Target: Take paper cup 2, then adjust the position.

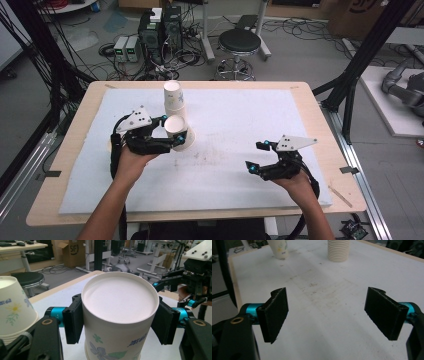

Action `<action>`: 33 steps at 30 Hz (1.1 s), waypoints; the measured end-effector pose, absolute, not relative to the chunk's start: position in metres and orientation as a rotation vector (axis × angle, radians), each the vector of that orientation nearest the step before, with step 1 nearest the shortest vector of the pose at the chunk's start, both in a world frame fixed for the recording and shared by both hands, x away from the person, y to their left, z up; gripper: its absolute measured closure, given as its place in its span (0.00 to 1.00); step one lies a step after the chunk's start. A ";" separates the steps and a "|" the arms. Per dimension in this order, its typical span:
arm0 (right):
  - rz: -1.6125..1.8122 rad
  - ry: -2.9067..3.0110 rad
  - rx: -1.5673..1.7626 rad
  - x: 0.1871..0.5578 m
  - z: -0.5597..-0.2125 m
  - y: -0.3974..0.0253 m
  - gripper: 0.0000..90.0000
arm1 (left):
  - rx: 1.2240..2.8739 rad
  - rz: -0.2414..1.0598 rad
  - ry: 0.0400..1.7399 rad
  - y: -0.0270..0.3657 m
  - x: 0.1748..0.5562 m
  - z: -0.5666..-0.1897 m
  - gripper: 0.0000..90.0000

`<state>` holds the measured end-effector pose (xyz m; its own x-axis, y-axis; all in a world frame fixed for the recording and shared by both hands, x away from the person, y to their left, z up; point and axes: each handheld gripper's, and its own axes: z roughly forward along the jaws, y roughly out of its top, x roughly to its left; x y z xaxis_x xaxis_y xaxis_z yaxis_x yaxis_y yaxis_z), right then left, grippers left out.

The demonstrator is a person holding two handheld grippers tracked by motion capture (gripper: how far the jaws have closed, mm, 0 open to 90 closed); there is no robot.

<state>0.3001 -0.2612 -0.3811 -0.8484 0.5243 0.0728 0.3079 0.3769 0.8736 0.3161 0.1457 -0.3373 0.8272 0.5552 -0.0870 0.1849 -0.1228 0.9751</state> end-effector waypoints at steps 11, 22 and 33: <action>1.493 2.431 0.692 0.302 -0.379 -0.254 0.22 | 1.733 0.309 0.562 0.135 0.318 -0.352 0.38; 1.514 2.456 0.649 0.303 -0.378 -0.246 0.22 | 1.739 0.284 0.543 0.134 0.315 -0.354 0.38; 1.525 2.460 0.650 0.302 -0.376 -0.240 0.22 | 1.753 0.256 0.540 0.133 0.316 -0.356 0.38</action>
